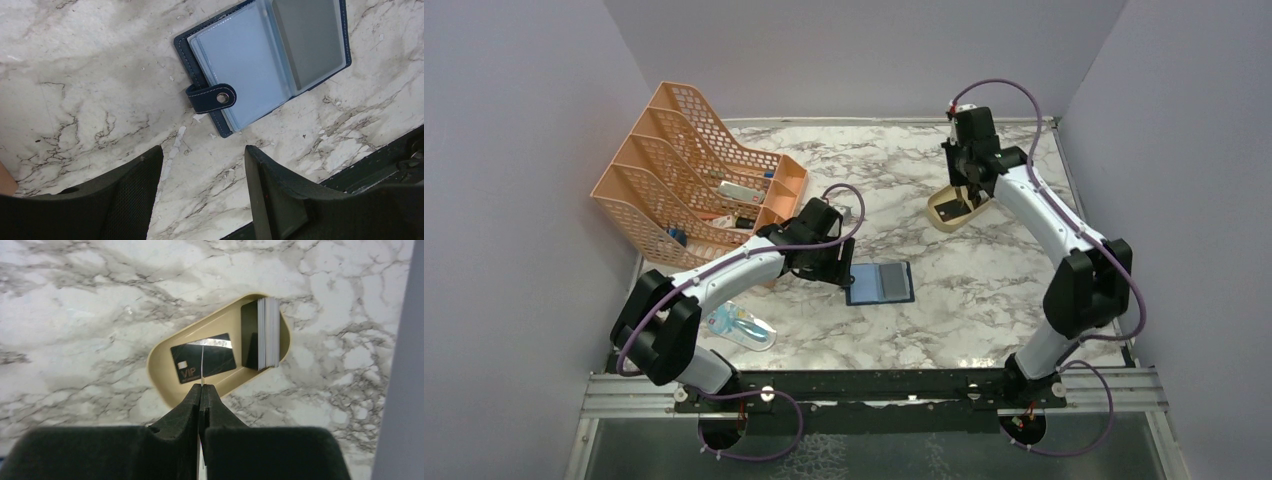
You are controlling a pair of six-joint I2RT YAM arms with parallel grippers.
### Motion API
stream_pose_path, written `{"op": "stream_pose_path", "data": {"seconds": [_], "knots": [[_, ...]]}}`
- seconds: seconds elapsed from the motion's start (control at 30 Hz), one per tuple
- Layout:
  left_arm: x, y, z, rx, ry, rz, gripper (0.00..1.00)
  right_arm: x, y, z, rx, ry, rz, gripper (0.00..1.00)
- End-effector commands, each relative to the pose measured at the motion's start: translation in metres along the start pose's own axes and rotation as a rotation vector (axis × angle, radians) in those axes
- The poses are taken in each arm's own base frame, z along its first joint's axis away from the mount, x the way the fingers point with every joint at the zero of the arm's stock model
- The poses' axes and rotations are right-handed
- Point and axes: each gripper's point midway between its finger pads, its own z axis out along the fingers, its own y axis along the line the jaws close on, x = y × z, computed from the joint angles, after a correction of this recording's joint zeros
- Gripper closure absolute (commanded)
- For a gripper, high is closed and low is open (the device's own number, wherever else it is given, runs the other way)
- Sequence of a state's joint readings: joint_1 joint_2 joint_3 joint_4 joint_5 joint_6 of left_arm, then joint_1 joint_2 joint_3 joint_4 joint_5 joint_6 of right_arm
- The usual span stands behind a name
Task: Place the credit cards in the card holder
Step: Pick up the credit card from the storage box, then insert the credit card into the card holder.
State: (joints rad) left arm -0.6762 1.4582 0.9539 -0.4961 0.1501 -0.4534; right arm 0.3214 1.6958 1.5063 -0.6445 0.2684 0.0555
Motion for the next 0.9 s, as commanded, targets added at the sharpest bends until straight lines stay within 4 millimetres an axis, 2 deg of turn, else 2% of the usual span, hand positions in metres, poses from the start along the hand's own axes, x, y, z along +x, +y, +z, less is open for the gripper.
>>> {"op": "stream_pose_path", "data": {"seconds": [0.0,0.07,0.27,0.33,0.4,0.67,0.87], "knots": [[-0.004,-0.011,0.001,0.047,0.017,-0.016,0.37,0.012,0.047,-0.034,-0.277,-0.012,0.132,0.99],[-0.007,-0.019,-0.002,0.082,0.013,-0.024,0.37,0.020,0.069,-0.048,-0.407,-0.012,0.182,0.99],[-0.007,-0.049,-0.005,0.256,0.015,-0.052,0.39,0.043,0.114,-0.076,-0.679,0.004,0.334,0.99],[-0.004,-0.064,-0.004,0.353,0.029,-0.077,0.38,0.058,0.127,-0.082,-0.739,0.041,0.374,0.99],[-0.001,-0.069,0.000,0.392,0.038,-0.102,0.39,0.068,0.137,-0.084,-0.774,0.057,0.409,0.99],[0.007,-0.021,0.030,0.142,0.036,-0.130,0.49,0.103,0.165,-0.071,-0.836,0.146,0.482,0.99],[0.014,-0.005,0.047,0.067,0.065,-0.120,0.61,0.128,0.186,-0.062,-0.883,0.196,0.450,0.99]]}}
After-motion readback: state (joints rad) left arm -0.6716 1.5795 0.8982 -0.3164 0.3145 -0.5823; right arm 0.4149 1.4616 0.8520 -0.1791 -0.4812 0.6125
